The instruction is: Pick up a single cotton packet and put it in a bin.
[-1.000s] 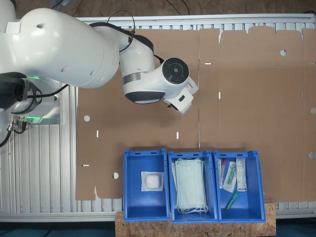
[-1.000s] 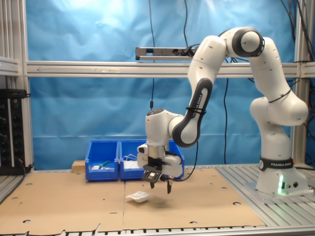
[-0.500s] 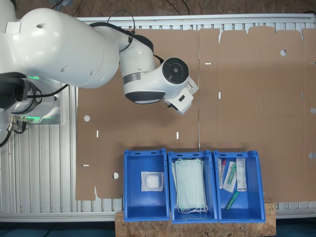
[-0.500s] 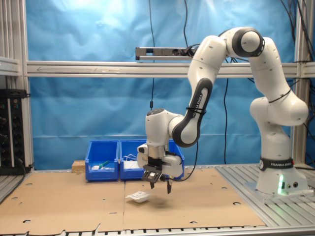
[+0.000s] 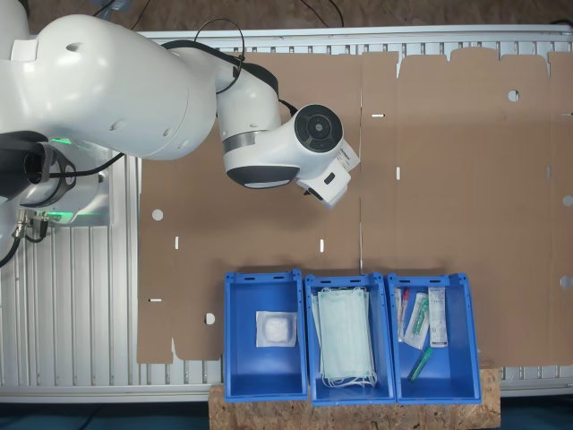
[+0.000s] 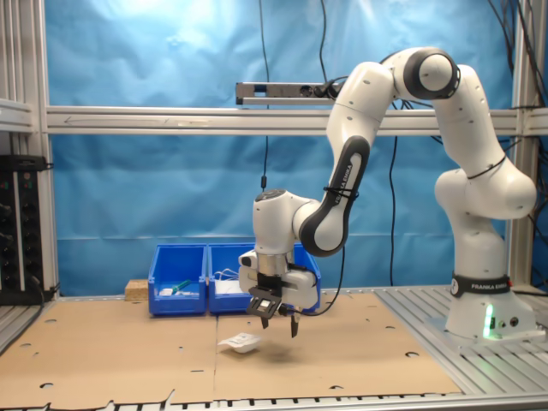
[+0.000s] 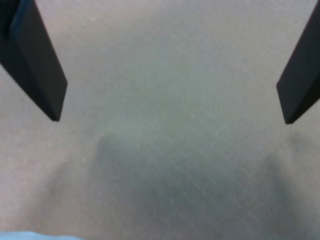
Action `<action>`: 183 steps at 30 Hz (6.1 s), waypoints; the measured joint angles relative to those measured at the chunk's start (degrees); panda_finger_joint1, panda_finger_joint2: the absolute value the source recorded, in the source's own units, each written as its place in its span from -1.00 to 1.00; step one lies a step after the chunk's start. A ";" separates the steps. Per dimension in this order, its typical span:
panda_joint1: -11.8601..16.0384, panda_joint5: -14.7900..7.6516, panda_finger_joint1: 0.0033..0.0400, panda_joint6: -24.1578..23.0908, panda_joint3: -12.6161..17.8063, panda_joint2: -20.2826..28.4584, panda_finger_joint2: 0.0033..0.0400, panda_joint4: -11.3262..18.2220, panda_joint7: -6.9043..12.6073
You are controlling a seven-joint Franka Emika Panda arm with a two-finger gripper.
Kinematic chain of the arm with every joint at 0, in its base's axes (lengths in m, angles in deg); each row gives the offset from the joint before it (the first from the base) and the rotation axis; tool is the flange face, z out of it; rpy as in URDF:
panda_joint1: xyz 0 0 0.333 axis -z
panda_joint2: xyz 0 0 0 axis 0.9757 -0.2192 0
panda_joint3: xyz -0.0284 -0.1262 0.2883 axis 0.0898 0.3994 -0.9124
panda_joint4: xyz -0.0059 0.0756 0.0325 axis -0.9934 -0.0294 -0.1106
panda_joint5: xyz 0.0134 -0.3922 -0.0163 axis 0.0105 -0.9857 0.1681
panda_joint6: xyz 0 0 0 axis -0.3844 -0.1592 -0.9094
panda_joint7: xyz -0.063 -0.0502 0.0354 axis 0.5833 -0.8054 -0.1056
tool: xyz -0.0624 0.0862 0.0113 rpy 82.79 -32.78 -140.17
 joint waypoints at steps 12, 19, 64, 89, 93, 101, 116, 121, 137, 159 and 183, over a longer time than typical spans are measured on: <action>0.00 0.00 1.00 0.00 0.15 0.00 1.00 0.00 0.00; 0.00 0.00 1.00 0.00 0.32 0.00 1.00 0.00 0.00; -3.46 -1.25 1.00 4.47 0.64 10.56 1.00 0.01 0.00; -4.03 -1.69 1.00 6.24 0.71 13.70 1.00 -5.37 0.00; -4.04 -1.70 1.00 6.41 0.74 13.21 1.00 -5.76 0.00; -4.09 -1.70 1.00 6.78 0.76 12.66 1.00 -5.86 0.00; -4.13 -1.70 1.00 6.89 0.83 12.52 1.00 -6.25 0.00; -4.13 -1.23 1.00 6.89 0.83 12.23 1.00 -6.75 0.00; -4.13 5.28 1.00 6.89 0.83 5.85 1.00 -9.76 0.00; -4.13 12.10 1.00 6.89 0.82 -2.05 1.00 -12.27 0.00; -3.73 13.77 1.00 5.32 0.81 -10.21 1.00 -15.36 0.00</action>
